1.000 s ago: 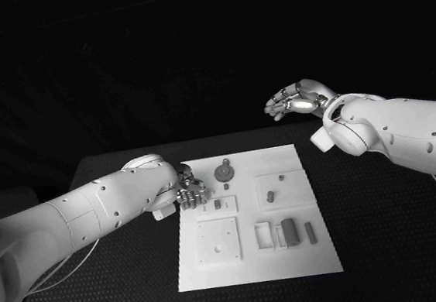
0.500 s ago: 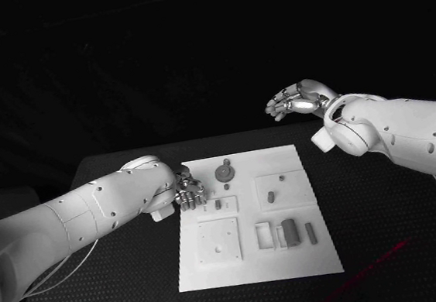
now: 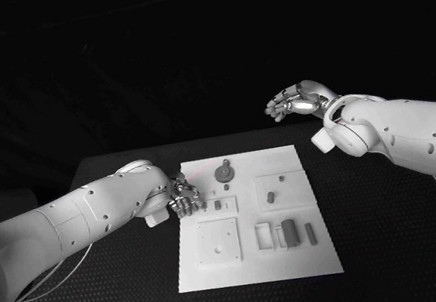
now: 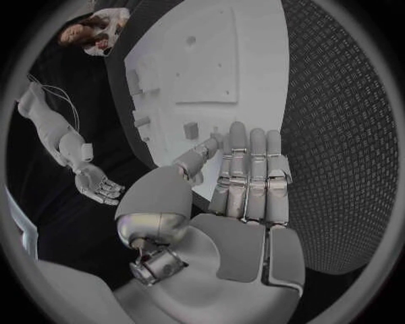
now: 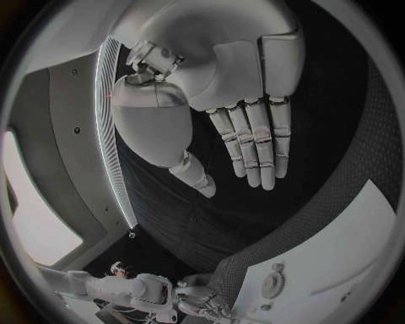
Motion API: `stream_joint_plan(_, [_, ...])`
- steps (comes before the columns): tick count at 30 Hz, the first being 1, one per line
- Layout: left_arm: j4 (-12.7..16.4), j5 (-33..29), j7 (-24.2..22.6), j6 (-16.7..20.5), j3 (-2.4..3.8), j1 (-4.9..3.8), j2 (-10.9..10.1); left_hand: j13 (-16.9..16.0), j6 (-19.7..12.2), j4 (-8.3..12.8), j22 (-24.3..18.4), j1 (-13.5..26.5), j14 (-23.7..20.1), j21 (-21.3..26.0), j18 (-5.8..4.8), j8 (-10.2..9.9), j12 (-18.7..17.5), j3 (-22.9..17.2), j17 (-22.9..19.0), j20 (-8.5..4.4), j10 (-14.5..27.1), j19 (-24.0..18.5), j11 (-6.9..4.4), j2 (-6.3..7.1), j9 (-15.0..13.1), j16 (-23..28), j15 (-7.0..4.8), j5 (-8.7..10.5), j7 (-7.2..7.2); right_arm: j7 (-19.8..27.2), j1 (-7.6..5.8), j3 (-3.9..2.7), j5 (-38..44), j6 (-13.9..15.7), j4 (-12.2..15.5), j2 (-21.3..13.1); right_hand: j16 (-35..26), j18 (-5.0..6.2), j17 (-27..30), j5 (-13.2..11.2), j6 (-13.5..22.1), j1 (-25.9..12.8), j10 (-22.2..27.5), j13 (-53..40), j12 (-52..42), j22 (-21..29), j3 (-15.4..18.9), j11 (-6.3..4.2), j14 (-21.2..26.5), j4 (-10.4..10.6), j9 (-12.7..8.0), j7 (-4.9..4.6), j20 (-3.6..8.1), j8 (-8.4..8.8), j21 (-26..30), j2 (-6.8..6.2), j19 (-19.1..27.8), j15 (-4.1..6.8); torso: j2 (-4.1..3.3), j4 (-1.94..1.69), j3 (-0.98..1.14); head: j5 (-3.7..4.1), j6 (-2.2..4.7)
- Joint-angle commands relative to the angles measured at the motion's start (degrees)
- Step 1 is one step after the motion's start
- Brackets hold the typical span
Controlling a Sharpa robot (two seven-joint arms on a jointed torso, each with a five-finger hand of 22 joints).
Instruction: Assemble the parts on the task board
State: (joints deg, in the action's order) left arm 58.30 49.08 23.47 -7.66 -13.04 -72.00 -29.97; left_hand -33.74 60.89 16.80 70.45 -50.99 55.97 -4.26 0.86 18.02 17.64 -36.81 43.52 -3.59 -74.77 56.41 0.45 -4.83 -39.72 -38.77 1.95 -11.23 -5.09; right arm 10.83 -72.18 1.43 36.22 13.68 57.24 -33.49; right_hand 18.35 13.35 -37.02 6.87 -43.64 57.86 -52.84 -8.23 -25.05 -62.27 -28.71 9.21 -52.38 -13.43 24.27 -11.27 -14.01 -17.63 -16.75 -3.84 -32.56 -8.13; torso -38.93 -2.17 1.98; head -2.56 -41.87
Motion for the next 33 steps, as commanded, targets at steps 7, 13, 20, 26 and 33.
stream_joint_plan(7, [0.55, -1.36, 0.49, -3.77, 0.08, 0.33, -0.42, -0.07, 0.26, -0.09, 0.1, -0.46, -0.45, 0.22, -0.86, -0.14, -0.12, -0.31, -0.08, -0.23, 0.03, -0.34, -0.14, -0.81, -0.21, -0.3, -0.13, -0.3, 0.21, 0.36, 0.03, -0.03, 0.01, -0.78, 0.06, 0.01, -0.25, -0.62, -0.09, 0.13, 0.4, 0.25, -0.2, 0.11, 0.31, -0.12, -0.01, -0.01, 0.27, 0.3, -0.11, -0.97, 0.03, -0.34, 0.36, -0.36, 0.27, -0.03, -0.01, 0.0, 0.0, -0.08, 0.03])
stream_joint_plan(13, [0.78, -1.42, 0.71, -3.61, 1.02, 0.22, -0.66, -0.08, 0.26, -0.09, 0.12, -0.47, -0.45, 0.22, -0.86, -0.14, -0.11, -0.3, -0.08, -0.23, 0.03, -0.34, -0.14, -0.81, -0.23, -0.31, -0.13, -0.32, 0.21, 0.35, 0.04, -0.03, 0.01, -0.75, 0.06, 0.01, -0.26, -0.62, -0.11, 0.14, 0.4, 0.29, -0.2, 0.12, 0.31, -0.14, -0.02, -0.01, 0.26, 0.29, -0.12, -0.97, 0.04, -0.34, 0.38, -0.36, 0.26, -0.03, -0.01, 0.0, 0.0, -0.13, 0.01])
stream_joint_plan(20, [0.95, -1.42, 1.05, -3.75, 1.17, -0.14, -0.82, -0.17, 0.37, -0.09, 0.22, -0.49, -0.39, 0.18, -0.86, -0.07, -0.01, -0.29, -0.1, -0.26, -0.12, -0.29, -0.19, -0.72, -0.37, -0.43, -0.16, -0.72, 0.27, 0.35, 0.04, -0.03, 0.01, -0.72, 0.12, -0.04, -0.28, -0.62, -0.12, 0.14, 0.4, 0.32, -0.2, 0.13, 0.31, -0.17, -0.02, -0.01, 0.25, 0.27, -0.13, -0.96, 0.04, -0.35, 0.41, -0.36, 0.25, -0.03, -0.01, -0.02, 0.02, -0.22, 0.0])
stream_joint_plan(26, [0.98, -1.42, 1.24, -3.37, 1.17, -0.18, -0.58, -0.23, 0.43, -0.1, 0.29, -0.42, -0.36, 0.16, -0.86, -0.05, 0.05, -0.27, -0.12, -0.27, -0.19, -0.24, -0.22, -0.73, -0.45, -0.49, -0.18, -0.99, 0.29, 0.35, 0.04, -0.03, 0.01, -0.73, 0.14, -0.03, -0.29, -0.62, -0.14, 0.14, 0.4, 0.35, -0.21, 0.14, 0.31, -0.18, -0.03, -0.01, 0.25, 0.26, -0.14, -0.96, 0.04, -0.36, 0.43, -0.36, 0.25, -0.03, -0.04, 0.01, 0.02, -0.25, -0.06])
stream_joint_plan(33, [0.47, -1.31, 2.15, -3.16, 1.17, -0.6, 0.06, -0.83, 1.11, -0.05, 0.65, 0.16, -0.41, 0.2, -0.86, 0.25, 0.66, -0.28, -0.37, -0.32, -0.92, -0.21, -0.56, -0.07, -1.09, -0.75, -0.22, -5.08, 0.64, 0.34, 0.04, -0.03, 0.01, -0.7, 0.09, -0.01, -0.31, -0.62, -0.15, 0.13, 0.4, 0.37, -0.21, 0.15, 0.31, -0.2, -0.03, -0.01, 0.25, 0.25, -0.15, -0.95, 0.04, -0.36, 0.45, -0.36, 0.24, -0.03, -0.05, 0.03, 0.04, -0.28, -0.16])
